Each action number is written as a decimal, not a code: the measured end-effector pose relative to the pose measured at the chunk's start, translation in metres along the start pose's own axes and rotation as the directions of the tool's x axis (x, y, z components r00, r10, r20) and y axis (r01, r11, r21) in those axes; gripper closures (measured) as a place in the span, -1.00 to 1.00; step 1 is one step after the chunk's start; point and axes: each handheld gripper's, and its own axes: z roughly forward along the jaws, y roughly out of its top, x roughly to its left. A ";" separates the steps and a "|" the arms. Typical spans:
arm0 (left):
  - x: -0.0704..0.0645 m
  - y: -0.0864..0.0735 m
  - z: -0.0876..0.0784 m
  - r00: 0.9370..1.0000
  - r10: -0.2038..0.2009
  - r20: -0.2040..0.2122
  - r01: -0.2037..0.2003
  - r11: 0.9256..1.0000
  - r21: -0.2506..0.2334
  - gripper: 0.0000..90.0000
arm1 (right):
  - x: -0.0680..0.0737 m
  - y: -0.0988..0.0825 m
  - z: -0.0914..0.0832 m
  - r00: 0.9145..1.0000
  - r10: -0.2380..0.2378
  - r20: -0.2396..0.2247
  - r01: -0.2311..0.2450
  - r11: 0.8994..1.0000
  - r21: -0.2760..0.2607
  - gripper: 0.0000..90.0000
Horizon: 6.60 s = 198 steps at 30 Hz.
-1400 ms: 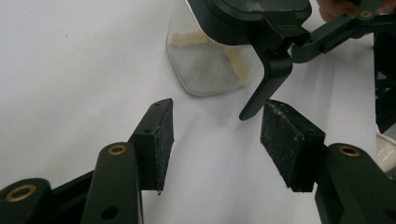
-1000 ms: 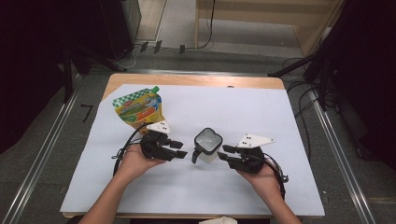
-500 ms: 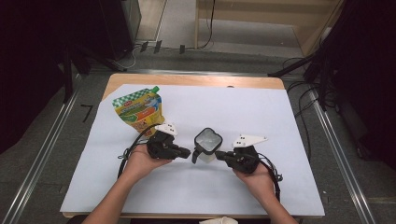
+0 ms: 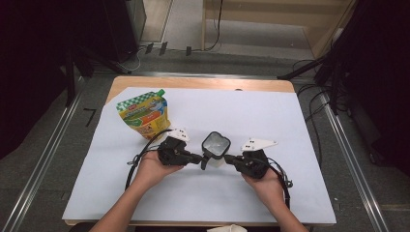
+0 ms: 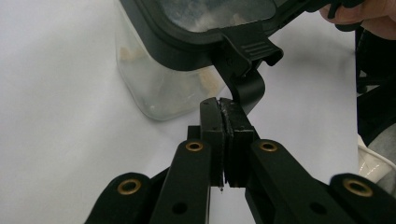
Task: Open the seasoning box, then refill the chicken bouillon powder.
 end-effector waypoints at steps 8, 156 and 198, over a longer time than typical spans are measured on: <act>-0.005 0.003 0.008 1.000 0.021 0.003 -0.021 1.000 -0.006 0.98 | -0.009 0.002 0.002 0.999 0.031 0.023 -0.030 0.999 -0.017 1.00; 0.029 0.075 0.023 0.964 0.245 0.105 -0.251 0.967 0.047 -0.44 | -0.080 -0.001 -0.030 0.979 0.153 0.135 -0.162 0.985 0.061 1.00; 0.019 0.079 0.056 0.939 0.339 0.053 -0.342 0.938 0.064 -0.60 | -0.078 0.000 -0.026 0.975 0.152 0.162 -0.162 0.985 0.052 1.00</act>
